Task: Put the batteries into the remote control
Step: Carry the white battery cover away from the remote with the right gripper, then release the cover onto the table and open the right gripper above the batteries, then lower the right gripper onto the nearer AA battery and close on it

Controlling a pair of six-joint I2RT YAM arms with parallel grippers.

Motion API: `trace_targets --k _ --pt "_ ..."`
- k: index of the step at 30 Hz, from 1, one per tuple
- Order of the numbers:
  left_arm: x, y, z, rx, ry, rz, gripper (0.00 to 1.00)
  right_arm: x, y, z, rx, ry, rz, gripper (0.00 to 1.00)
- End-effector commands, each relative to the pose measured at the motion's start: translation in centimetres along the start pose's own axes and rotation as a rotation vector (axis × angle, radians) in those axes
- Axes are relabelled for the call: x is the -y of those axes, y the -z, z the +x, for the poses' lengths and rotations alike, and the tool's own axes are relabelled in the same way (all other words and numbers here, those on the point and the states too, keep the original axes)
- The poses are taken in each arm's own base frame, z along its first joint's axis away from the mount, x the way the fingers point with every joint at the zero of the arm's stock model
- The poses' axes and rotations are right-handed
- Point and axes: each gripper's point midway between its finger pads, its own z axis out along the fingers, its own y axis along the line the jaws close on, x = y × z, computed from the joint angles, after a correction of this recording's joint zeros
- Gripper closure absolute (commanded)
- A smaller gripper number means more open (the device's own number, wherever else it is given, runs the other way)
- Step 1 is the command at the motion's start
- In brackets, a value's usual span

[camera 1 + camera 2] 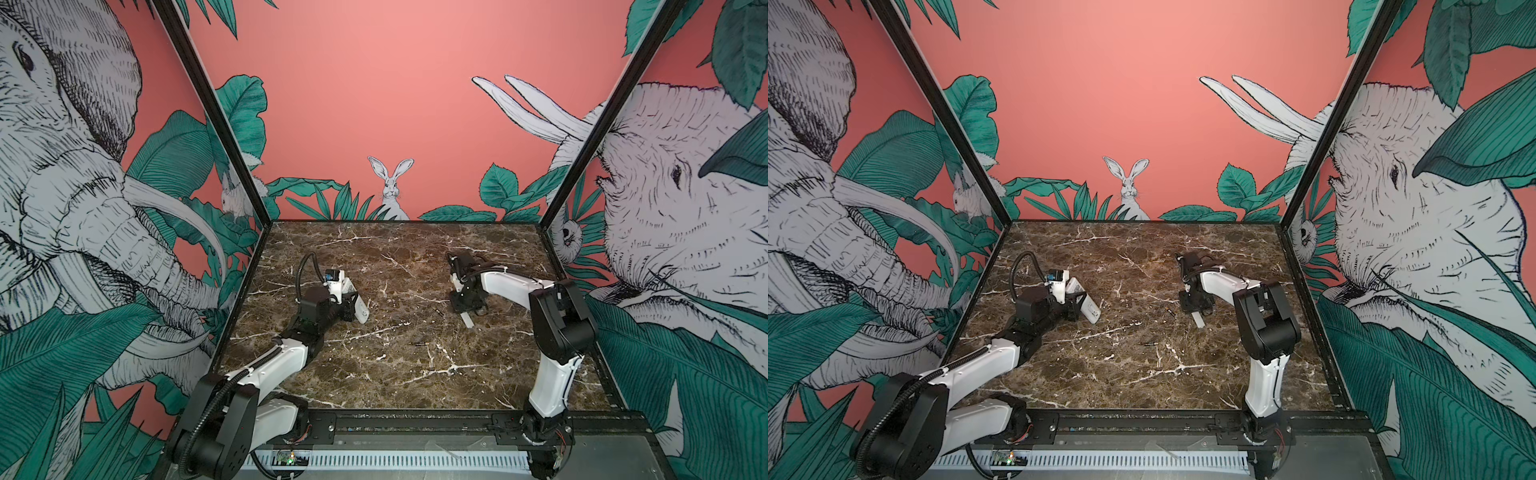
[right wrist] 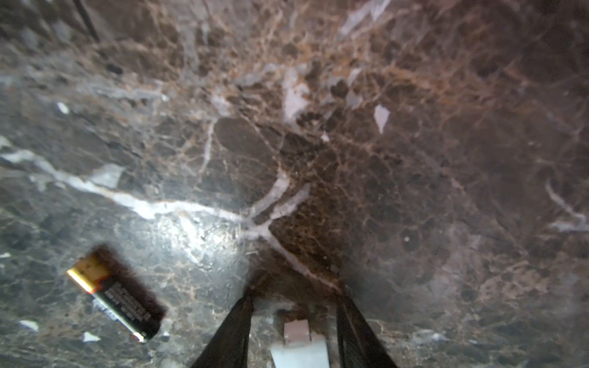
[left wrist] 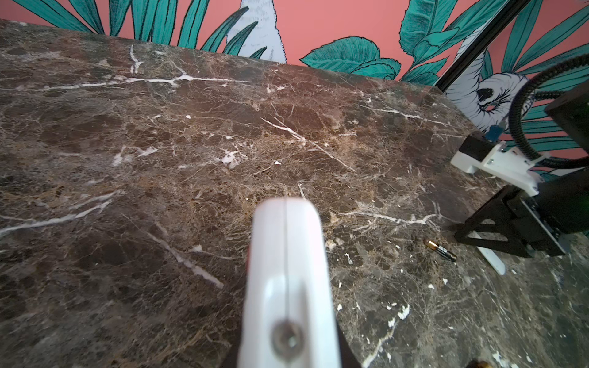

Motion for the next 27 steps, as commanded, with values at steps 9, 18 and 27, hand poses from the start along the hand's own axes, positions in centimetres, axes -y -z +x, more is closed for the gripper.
trace_targets --k 9,18,27 --pt "-0.1 -0.3 0.7 -0.039 0.01 0.002 1.0 -2.4 4.5 0.9 0.142 0.094 -0.096 0.46" --pt "0.0 -0.2 0.6 -0.04 0.01 0.003 1.0 -10.0 5.8 3.6 0.163 0.439 -0.257 0.43" --pt "0.1 -0.1 0.7 -0.042 0.007 0.009 1.0 -14.7 6.0 8.0 0.136 0.771 -0.351 0.41"
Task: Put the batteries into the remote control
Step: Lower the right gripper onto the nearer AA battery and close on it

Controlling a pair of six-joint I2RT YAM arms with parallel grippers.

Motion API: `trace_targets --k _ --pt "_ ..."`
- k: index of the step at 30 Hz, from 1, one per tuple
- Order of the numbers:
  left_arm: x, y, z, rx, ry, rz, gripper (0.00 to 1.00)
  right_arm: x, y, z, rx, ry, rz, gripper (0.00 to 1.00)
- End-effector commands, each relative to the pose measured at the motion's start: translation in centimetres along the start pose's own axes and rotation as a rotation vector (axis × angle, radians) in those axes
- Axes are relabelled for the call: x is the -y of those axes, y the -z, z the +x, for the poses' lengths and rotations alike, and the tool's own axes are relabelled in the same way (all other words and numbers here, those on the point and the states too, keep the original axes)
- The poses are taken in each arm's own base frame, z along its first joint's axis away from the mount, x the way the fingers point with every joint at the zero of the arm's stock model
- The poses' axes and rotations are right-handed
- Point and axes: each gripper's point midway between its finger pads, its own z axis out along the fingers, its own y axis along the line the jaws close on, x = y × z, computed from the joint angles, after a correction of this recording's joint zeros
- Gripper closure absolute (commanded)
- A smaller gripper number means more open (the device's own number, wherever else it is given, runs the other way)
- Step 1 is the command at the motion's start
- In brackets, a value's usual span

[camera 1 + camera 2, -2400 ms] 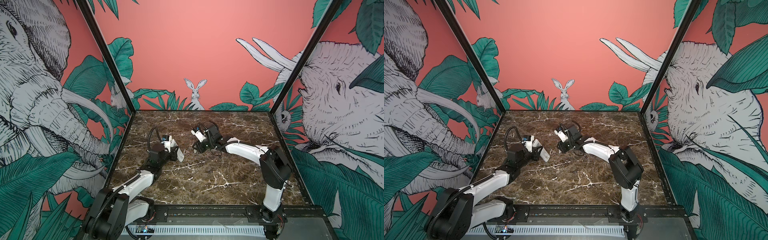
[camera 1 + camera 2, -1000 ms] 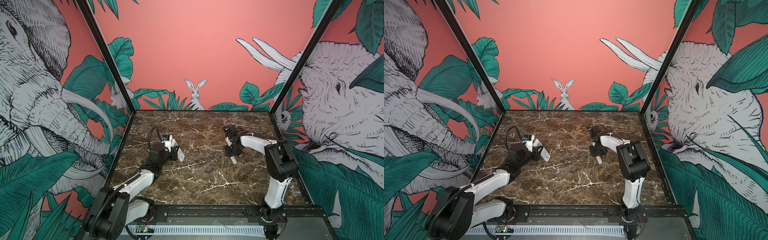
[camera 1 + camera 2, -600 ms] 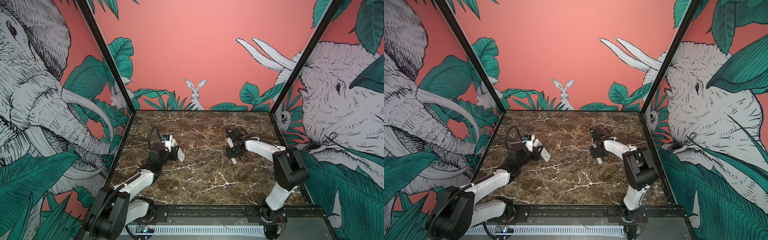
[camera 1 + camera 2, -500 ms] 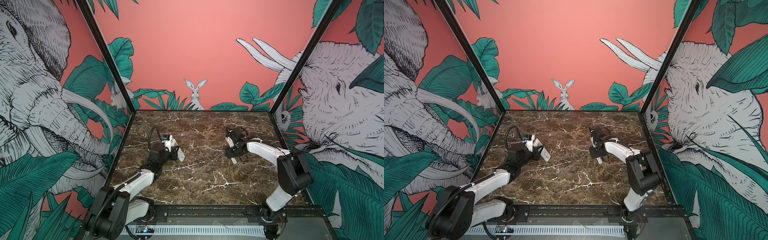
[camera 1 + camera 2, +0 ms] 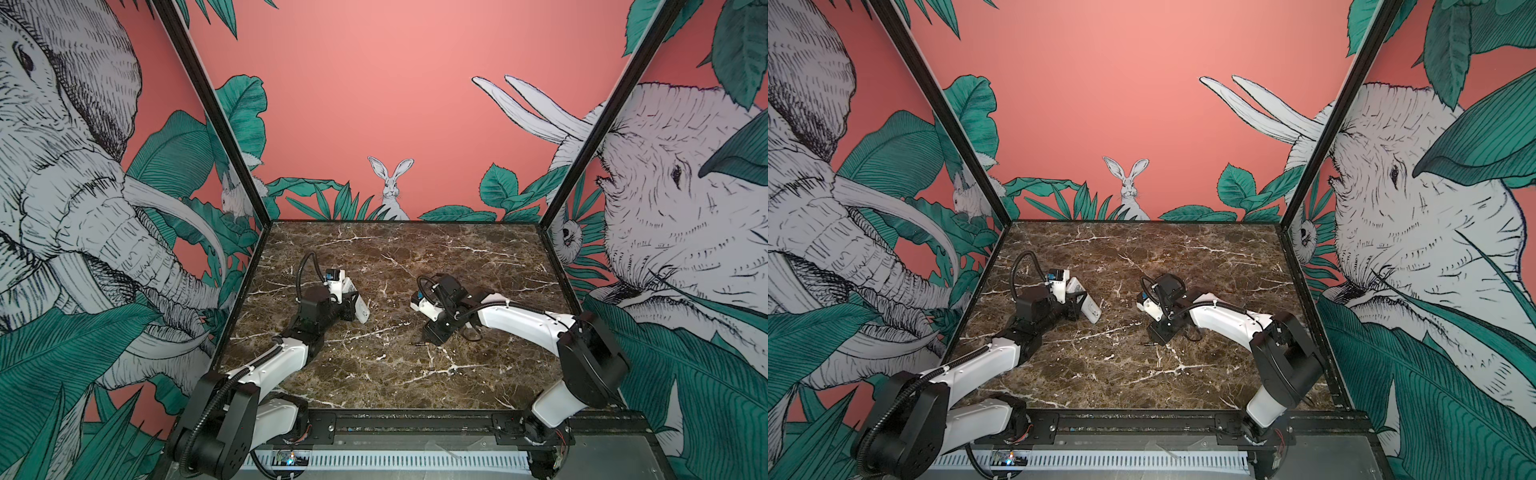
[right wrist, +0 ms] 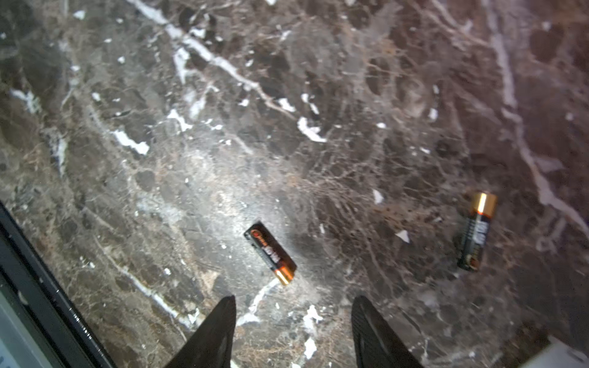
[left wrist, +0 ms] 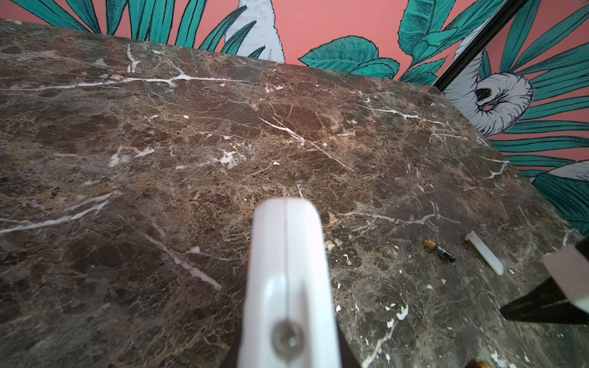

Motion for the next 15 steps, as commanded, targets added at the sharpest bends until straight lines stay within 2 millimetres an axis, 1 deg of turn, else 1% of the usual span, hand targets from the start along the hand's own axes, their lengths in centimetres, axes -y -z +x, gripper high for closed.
trace_targets --k 1,2,4,7,11,15 --pt "0.1 0.0 0.6 -0.038 0.004 0.006 1.0 -1.2 -0.1 0.6 -0.013 0.135 -0.023 0.4" --pt "0.1 0.0 0.6 -0.038 0.004 0.011 1.0 -1.2 -1.0 1.2 -0.043 0.151 -0.028 0.4" --pt "0.2 -0.1 0.7 -0.041 0.005 0.016 1.0 -1.3 -1.6 1.6 -0.069 0.183 -0.024 0.4" --pt "0.4 -0.1 0.7 -0.042 0.007 0.023 1.0 -1.3 -2.2 2.1 -0.098 0.227 -0.011 0.41" --pt "0.3 -0.1 0.7 -0.048 0.006 0.021 1.0 -1.3 -2.7 2.4 -0.127 0.266 -0.009 0.47" --pt "0.3 -0.1 0.6 -0.048 0.005 0.019 1.0 -1.1 -3.3 2.8 -0.157 0.293 0.007 0.5"
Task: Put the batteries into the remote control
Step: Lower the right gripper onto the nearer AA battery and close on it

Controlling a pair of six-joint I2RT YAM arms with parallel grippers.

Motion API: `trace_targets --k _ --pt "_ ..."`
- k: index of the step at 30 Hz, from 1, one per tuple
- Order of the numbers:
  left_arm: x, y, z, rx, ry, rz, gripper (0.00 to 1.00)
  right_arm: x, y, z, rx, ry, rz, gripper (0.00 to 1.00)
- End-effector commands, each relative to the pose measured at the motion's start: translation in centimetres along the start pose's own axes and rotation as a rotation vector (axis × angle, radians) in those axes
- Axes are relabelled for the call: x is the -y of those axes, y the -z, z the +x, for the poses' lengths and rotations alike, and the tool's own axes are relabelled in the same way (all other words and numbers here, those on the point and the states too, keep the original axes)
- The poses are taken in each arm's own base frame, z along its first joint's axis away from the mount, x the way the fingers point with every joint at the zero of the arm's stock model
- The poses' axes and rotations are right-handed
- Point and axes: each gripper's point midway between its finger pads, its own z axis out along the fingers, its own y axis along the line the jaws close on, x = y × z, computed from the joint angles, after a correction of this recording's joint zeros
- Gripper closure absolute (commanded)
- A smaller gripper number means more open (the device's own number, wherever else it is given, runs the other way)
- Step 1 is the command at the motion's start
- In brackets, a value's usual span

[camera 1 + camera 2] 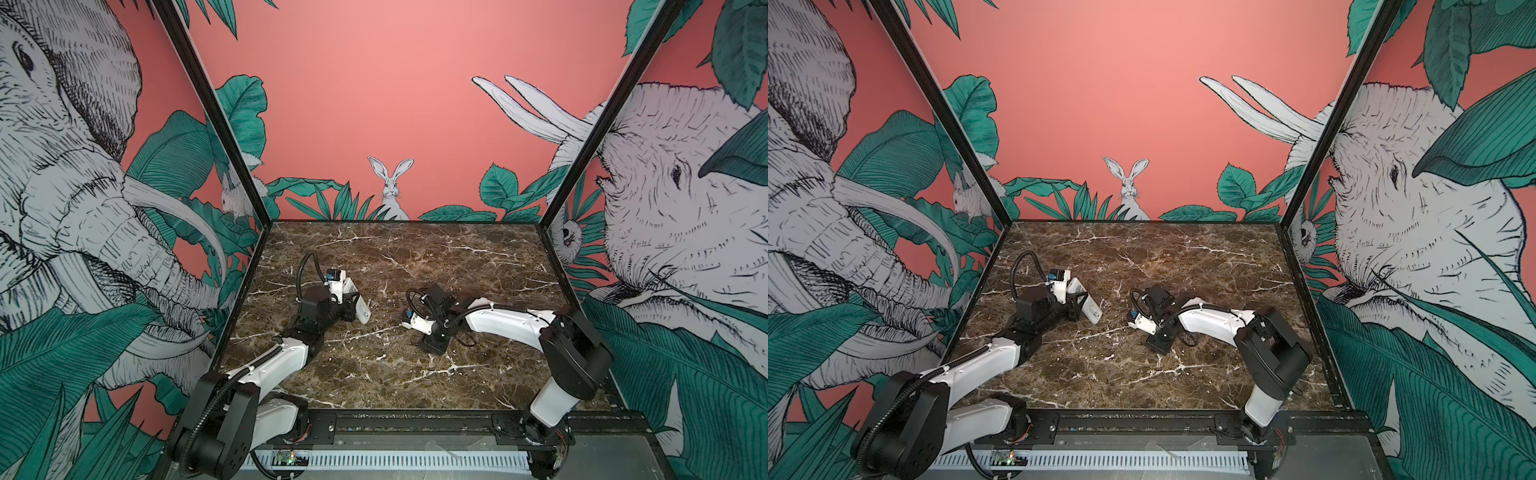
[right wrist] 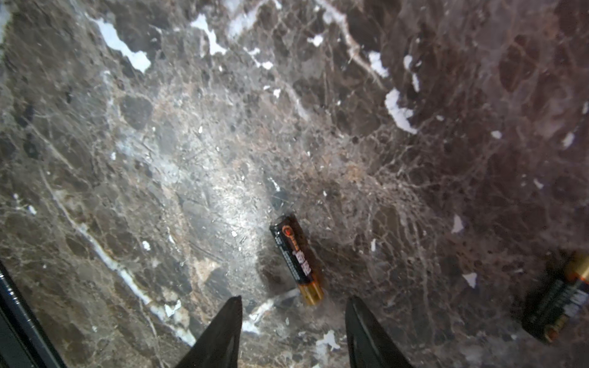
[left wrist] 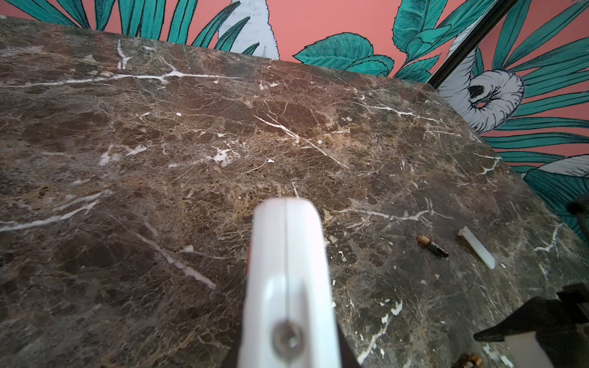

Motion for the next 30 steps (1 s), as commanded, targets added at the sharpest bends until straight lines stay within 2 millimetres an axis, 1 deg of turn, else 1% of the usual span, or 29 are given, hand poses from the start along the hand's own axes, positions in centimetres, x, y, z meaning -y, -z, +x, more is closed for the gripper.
trace_targets --k 1,4,10,19,23,30 --pt "0.0 -0.1 0.5 -0.038 0.005 0.0 1.0 0.0 -0.5 0.6 -0.043 0.052 0.013 0.51" --pt "0.0 -0.2 0.4 -0.038 0.004 0.0 1.0 0.2 -0.7 0.5 -0.045 0.058 0.017 0.53" --pt "0.0 -0.1 0.4 -0.039 0.005 -0.001 1.0 0.3 -1.1 0.3 -0.065 0.068 0.015 0.55" --pt "0.0 -0.1 0.4 -0.035 0.004 0.0 1.0 0.5 -1.5 0.5 -0.103 0.085 0.022 0.59" --pt "0.0 -0.1 0.4 -0.036 0.004 -0.002 1.0 0.3 -1.6 0.5 -0.11 0.099 0.017 0.61" --pt "-0.1 -0.1 0.5 -0.036 0.004 -0.004 1.0 -0.4 -1.8 -0.1 -0.1 0.122 -0.003 0.66"
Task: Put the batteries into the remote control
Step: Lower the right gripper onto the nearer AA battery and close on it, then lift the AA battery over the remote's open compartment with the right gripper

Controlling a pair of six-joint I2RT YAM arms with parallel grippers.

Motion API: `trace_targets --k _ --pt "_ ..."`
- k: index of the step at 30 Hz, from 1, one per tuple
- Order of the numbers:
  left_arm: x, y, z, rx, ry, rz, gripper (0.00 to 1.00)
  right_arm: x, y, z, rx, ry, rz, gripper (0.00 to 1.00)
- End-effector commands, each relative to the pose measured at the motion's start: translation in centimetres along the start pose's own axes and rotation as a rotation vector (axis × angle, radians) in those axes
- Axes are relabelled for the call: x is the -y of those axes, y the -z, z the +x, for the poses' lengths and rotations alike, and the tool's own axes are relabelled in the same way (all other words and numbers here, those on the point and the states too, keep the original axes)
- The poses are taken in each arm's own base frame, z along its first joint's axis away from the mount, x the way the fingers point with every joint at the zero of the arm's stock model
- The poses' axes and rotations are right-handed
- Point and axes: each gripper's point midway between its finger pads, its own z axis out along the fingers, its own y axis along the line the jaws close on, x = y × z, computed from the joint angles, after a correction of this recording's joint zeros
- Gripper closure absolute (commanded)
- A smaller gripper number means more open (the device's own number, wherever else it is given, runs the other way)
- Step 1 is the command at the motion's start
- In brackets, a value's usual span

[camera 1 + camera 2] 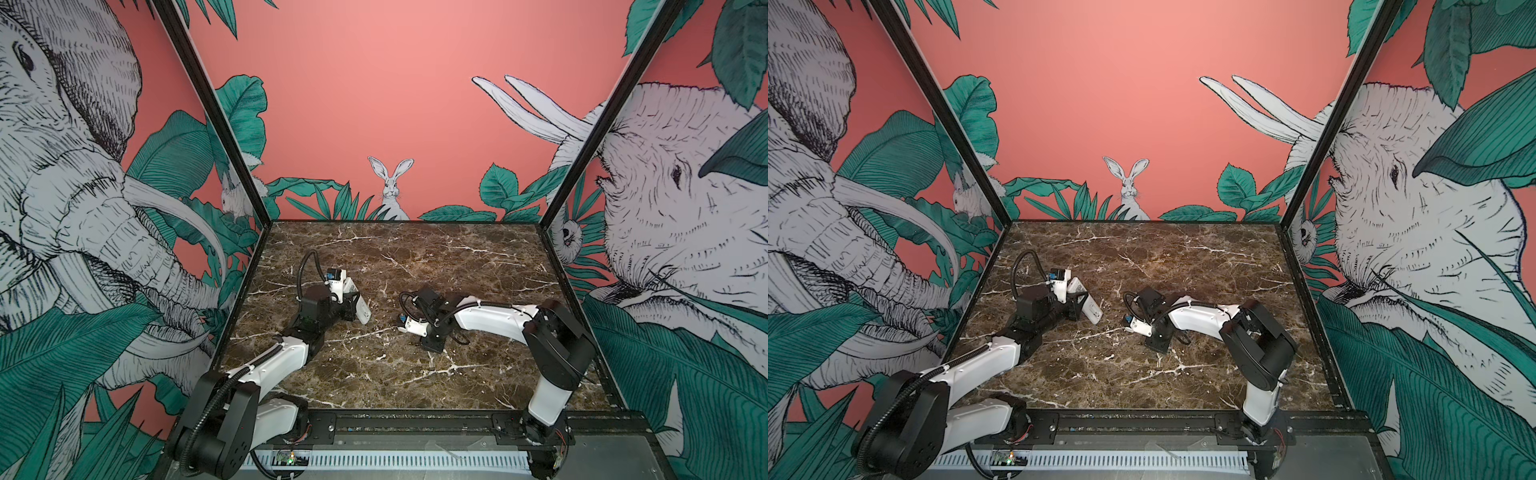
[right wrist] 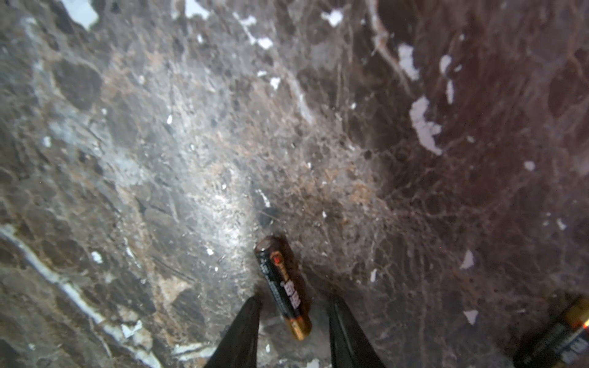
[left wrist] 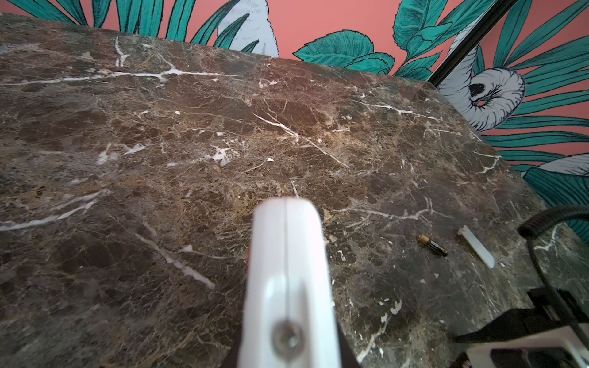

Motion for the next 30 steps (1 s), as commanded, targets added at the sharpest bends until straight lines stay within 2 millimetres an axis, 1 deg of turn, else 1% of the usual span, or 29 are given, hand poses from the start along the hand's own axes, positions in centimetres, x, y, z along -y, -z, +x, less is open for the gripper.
trace_targets --k 1,9,15,20,26,30 --pt "-0.1 0.1 0.5 -0.029 0.003 -0.004 1.0 -0.9 -0.4 -0.1 -0.025 0.029 -0.034 0.67" --pt "-0.1 0.2 0.6 -0.028 0.003 -0.005 1.0 -1.2 -0.3 -0.3 -0.017 0.002 -0.038 0.77" --pt "-0.1 0.1 0.6 -0.029 0.004 -0.001 1.0 -1.4 -0.2 -0.2 -0.014 -0.034 -0.046 0.81" --pt "0.1 0.2 0.6 -0.027 0.005 0.004 1.0 -1.1 0.0 -0.6 0.007 -0.089 -0.031 0.82" --pt "0.2 0.2 0.5 -0.025 0.006 0.015 1.0 0.0 0.0 -1.0 0.055 -0.205 -0.015 0.83" --pt "0.2 0.1 0.7 -0.029 0.01 0.016 1.0 1.5 -0.4 -0.2 0.046 -0.34 0.002 0.84"
